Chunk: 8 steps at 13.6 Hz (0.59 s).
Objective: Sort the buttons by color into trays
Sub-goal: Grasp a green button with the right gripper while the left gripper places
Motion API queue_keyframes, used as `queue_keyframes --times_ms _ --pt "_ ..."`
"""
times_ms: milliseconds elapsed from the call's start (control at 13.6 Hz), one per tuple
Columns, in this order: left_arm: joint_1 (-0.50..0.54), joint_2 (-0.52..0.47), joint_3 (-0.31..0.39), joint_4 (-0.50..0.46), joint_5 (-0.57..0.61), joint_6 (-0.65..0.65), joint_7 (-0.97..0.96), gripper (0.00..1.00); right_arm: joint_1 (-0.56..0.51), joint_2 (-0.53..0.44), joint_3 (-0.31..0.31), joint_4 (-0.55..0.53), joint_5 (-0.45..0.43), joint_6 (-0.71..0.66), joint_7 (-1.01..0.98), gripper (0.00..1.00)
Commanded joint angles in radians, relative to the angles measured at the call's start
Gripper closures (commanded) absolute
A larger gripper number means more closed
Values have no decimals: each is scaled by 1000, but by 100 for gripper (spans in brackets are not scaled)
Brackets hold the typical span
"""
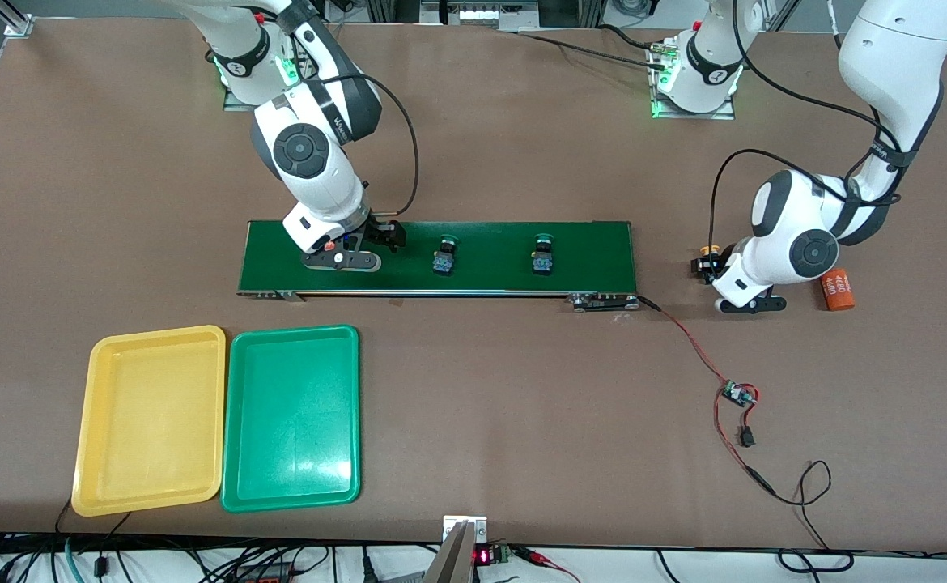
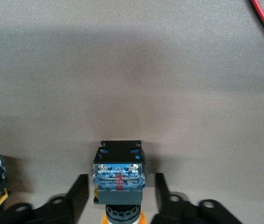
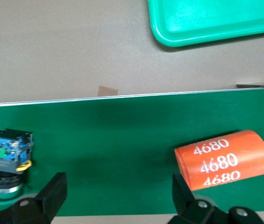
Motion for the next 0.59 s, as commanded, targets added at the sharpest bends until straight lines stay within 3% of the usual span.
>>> queue_keyframes --times_ms 0,74,221,516 --pt "14 -4 -10 5 23 6 58 94 5 9 -2 14 5 -1 9 0" --pt "14 -10 -11 8 23 6 115 100 5 7 -2 14 5 -1 9 0" --pt "3 -31 -21 16 22 2 178 100 7 10 -2 14 5 -1 9 0" --pt "-58 -77 -122 21 10 -40 73 100 22 30 -2 14 5 19 13 0"
